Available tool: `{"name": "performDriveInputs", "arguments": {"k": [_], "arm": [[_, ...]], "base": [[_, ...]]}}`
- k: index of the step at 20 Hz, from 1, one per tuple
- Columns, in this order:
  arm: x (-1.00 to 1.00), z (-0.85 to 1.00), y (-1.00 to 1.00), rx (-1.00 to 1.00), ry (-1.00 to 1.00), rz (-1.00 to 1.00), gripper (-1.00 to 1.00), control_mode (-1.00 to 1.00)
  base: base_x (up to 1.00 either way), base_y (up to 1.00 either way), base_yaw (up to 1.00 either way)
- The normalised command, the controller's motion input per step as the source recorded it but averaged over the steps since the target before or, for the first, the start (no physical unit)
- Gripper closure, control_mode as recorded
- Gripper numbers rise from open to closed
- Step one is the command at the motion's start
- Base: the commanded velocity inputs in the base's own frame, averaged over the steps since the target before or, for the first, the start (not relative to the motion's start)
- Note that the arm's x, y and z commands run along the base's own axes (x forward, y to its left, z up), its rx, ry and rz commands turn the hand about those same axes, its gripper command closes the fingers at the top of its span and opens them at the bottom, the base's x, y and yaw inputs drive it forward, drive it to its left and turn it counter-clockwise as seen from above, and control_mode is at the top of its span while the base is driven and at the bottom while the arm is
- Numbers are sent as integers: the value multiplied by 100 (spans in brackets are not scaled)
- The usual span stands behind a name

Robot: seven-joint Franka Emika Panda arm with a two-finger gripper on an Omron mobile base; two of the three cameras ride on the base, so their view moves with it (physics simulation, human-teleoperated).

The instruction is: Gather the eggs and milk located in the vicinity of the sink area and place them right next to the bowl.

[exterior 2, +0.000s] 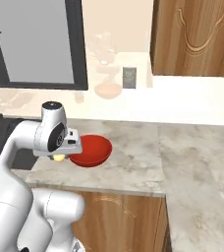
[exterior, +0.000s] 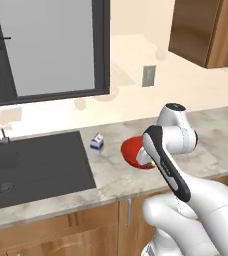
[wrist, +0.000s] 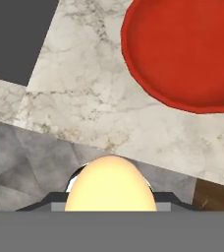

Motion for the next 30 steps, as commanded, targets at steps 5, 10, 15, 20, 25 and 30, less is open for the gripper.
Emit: {"name": "performDriveInputs", "arguments": {"k": [5,10,15,20,25,30], "arm": [[0,0,0,0,0,0,100,100],[0,0,0,0,0,0,100,100],[0,0,0,0,0,0,100,100],[0,0,0,0,0,0,100,100],[3,0,-4,0,0,0,100,-100],[16,0,-16,0,0,4,100,-100]], "base": [[24,-48,0],[10,-45,1],[12,-41,1],[19,-30,0],[16,-16,0],[0,0,0]]}}
